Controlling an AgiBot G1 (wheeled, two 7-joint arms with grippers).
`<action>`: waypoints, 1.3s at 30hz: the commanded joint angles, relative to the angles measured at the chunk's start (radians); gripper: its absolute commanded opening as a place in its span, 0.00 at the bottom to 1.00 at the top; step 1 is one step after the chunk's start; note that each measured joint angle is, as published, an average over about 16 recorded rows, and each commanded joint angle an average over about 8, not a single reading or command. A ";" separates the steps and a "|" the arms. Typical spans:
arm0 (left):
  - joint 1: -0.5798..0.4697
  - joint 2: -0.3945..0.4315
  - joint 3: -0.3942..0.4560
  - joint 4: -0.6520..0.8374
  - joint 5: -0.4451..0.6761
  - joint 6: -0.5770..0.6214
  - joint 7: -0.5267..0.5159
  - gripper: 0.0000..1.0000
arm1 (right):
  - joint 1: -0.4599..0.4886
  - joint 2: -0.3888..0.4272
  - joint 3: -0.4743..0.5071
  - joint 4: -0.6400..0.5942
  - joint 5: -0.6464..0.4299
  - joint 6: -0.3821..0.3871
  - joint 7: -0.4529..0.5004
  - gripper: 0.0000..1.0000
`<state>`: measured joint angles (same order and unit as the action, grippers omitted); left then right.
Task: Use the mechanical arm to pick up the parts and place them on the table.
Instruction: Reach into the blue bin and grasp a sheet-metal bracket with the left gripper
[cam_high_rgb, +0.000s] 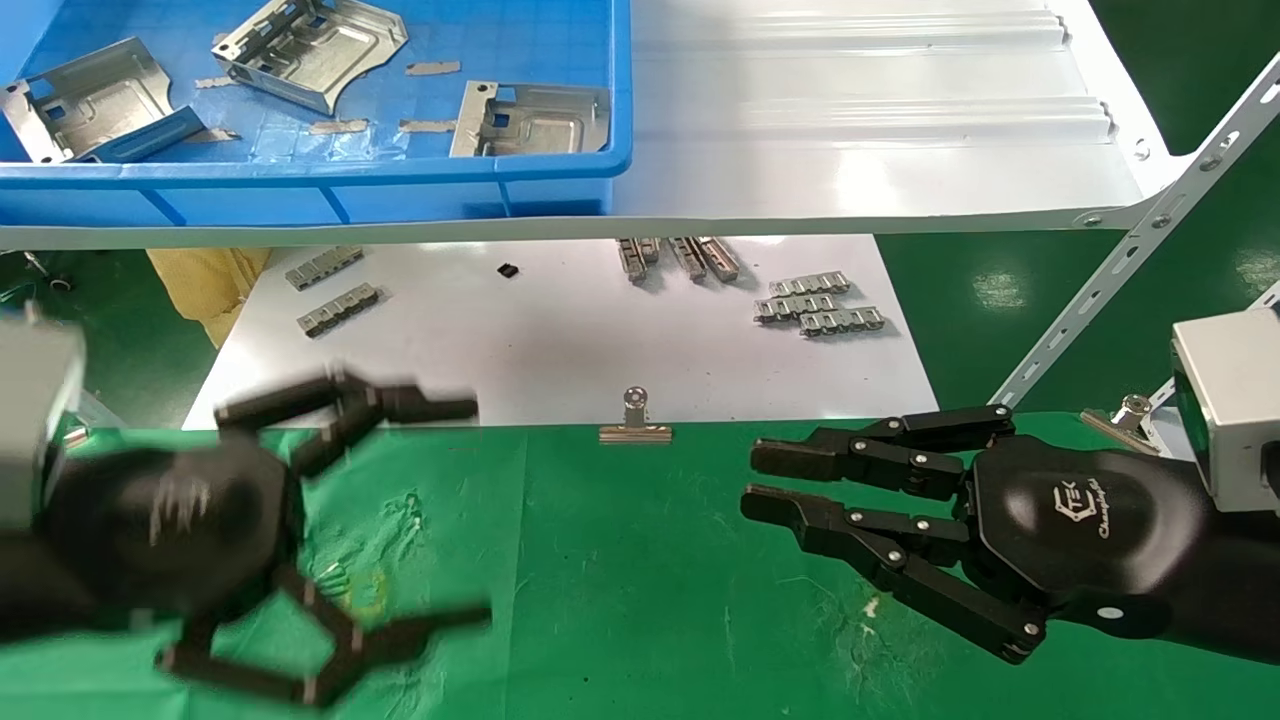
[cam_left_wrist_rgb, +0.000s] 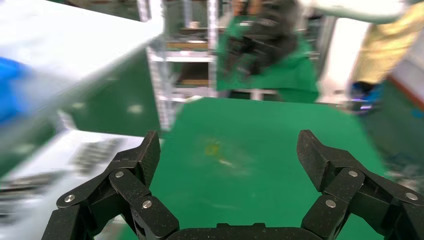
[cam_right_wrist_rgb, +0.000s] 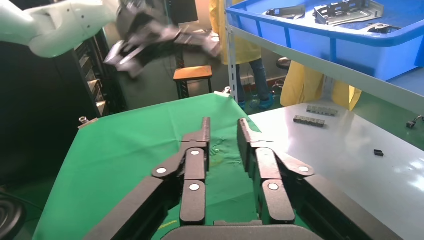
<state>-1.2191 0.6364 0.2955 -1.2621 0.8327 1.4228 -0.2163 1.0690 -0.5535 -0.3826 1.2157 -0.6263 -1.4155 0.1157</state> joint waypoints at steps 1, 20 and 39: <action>-0.030 0.000 0.001 -0.007 0.022 -0.022 -0.011 1.00 | 0.000 0.000 0.000 0.000 0.000 0.000 0.000 0.00; -0.733 0.399 0.201 0.913 0.548 -0.456 0.071 0.75 | 0.000 0.000 0.000 0.000 0.000 0.000 0.000 0.42; -0.824 0.495 0.218 1.210 0.604 -0.692 0.158 0.00 | 0.000 0.000 0.000 0.000 0.000 0.000 0.000 1.00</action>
<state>-2.0426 1.1305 0.5130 -0.0560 1.4362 0.7374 -0.0601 1.0690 -0.5535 -0.3826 1.2157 -0.6263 -1.4155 0.1157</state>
